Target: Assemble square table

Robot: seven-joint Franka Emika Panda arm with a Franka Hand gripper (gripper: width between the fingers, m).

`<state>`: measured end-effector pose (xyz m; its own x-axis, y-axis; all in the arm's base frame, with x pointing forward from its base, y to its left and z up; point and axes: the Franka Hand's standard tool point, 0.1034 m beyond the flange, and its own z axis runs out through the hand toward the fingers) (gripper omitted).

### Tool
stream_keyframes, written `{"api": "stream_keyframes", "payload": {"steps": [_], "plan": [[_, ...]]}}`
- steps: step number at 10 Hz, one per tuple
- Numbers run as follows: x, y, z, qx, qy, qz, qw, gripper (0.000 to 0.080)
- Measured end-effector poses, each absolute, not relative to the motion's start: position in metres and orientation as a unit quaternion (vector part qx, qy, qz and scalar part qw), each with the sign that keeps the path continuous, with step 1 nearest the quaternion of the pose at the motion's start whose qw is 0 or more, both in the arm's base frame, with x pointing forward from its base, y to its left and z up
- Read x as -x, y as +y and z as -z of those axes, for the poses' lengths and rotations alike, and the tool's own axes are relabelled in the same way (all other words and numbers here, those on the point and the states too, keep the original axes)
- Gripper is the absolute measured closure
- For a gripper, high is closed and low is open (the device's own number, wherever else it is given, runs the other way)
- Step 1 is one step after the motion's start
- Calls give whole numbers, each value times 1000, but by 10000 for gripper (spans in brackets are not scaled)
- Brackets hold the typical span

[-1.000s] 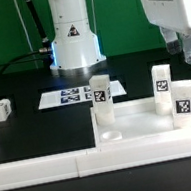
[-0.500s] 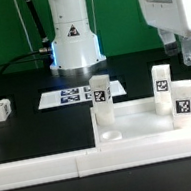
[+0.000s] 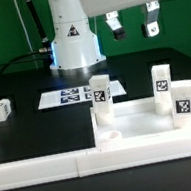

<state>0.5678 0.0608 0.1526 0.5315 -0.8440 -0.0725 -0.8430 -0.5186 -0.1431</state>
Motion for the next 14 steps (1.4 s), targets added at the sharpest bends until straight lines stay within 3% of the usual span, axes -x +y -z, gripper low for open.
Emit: {"api": "stream_keyframes", "payload": {"steps": [4, 6, 10, 12, 14], "plan": [[-567, 58, -150, 932, 353, 17, 79, 150], [-539, 30, -142, 968, 235, 39, 73, 150], [-475, -72, -125, 996, -9, 68, 59, 150], [-460, -133, -114, 984, -158, 75, 36, 150], [-458, -142, -110, 980, -181, 71, 31, 150]]}}
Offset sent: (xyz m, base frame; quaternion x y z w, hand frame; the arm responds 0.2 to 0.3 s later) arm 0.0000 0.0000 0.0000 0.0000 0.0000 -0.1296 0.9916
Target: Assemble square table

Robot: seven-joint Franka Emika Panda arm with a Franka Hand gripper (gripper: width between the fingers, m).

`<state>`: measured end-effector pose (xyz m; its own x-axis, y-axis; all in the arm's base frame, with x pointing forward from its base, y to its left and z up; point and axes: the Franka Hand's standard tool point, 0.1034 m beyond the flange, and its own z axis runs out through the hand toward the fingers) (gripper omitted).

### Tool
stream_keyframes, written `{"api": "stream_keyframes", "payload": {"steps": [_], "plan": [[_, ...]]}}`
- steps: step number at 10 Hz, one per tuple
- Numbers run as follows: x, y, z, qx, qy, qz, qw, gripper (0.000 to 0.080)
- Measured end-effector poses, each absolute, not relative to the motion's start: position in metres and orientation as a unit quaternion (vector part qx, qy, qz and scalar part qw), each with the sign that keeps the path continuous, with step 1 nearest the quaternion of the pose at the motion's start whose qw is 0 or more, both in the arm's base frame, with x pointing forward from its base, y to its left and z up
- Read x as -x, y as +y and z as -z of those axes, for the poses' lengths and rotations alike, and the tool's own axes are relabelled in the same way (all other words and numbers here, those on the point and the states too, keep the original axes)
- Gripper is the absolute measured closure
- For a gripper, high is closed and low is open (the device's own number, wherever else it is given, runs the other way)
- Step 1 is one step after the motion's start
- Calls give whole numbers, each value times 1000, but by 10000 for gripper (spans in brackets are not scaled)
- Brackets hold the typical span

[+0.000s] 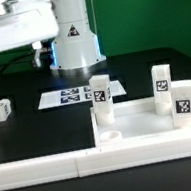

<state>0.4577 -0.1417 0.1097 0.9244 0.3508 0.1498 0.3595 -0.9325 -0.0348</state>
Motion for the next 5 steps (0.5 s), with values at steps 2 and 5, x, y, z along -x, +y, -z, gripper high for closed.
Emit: {"api": "stream_keyframes", "payload": {"steps": [2, 5], "plan": [[-456, -142, -109, 981, -184, 63, 29, 150], [-442, -145, -95, 987, -158, -1, 35, 150]]}}
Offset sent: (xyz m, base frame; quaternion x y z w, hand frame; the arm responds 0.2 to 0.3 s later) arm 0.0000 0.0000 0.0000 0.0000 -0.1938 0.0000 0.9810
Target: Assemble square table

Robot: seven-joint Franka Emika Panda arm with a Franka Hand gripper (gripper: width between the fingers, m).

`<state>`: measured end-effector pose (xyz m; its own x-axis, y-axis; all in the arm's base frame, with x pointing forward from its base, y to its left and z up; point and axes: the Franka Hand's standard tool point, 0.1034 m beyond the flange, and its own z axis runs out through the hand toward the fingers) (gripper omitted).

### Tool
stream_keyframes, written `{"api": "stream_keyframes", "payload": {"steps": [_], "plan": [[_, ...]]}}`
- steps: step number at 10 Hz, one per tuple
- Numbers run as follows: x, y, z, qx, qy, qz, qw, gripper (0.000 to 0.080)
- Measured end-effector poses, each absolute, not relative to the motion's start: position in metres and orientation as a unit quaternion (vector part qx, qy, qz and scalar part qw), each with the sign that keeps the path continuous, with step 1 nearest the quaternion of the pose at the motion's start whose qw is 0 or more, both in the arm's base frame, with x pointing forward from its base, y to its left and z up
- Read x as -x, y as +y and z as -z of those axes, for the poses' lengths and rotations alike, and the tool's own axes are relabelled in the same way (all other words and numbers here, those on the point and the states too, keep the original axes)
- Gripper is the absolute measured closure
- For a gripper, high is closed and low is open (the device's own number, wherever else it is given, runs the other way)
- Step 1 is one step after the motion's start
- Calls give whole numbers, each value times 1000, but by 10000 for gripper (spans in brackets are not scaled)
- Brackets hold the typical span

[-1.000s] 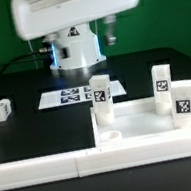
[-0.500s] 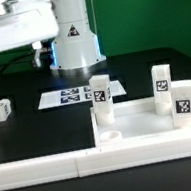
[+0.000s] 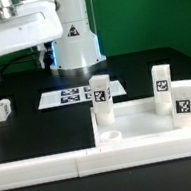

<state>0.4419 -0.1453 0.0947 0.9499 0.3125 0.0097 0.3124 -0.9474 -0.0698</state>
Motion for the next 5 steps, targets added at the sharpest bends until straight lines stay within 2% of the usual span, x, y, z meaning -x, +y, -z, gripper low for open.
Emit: {"api": "stream_keyframes", "payload": {"steps": [2, 4, 5], "plan": [[-414, -180, -77, 988, -145, -47, 23, 150], [-399, -205, -64, 985, -112, -120, 47, 150], [-403, -211, -63, 982, -106, -146, 57, 150]]}}
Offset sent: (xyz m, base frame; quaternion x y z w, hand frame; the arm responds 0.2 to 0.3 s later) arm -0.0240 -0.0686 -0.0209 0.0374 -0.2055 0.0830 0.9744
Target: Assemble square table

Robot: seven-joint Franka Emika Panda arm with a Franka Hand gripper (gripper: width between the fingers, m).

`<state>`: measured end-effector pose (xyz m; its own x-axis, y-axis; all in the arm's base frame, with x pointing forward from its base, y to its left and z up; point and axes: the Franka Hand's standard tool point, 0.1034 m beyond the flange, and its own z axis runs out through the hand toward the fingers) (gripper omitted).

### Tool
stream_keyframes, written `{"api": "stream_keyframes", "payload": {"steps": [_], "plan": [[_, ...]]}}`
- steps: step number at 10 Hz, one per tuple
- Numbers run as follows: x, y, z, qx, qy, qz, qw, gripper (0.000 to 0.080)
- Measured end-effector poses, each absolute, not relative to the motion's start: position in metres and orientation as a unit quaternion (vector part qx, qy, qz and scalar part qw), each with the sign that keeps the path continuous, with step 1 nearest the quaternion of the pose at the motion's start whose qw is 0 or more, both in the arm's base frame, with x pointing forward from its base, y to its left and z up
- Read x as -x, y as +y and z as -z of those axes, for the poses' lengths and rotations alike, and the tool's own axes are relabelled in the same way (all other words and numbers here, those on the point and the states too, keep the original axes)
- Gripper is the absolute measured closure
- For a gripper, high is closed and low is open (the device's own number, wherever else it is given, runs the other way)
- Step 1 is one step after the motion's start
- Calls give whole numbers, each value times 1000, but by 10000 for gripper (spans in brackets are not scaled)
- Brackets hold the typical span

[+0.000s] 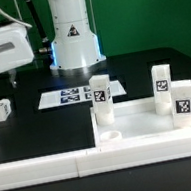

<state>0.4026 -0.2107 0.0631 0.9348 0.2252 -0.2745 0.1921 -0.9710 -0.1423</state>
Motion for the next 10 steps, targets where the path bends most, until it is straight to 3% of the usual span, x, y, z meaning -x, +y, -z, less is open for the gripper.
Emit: {"api": "stream_keyframes", "payload": {"steps": [5, 7, 10], "plan": [[-403, -197, -56, 955, -119, -266, 60, 150], [-392, -210, -43, 939, -59, -339, 15, 150], [-384, -212, -35, 894, -7, -447, 9, 150]]}}
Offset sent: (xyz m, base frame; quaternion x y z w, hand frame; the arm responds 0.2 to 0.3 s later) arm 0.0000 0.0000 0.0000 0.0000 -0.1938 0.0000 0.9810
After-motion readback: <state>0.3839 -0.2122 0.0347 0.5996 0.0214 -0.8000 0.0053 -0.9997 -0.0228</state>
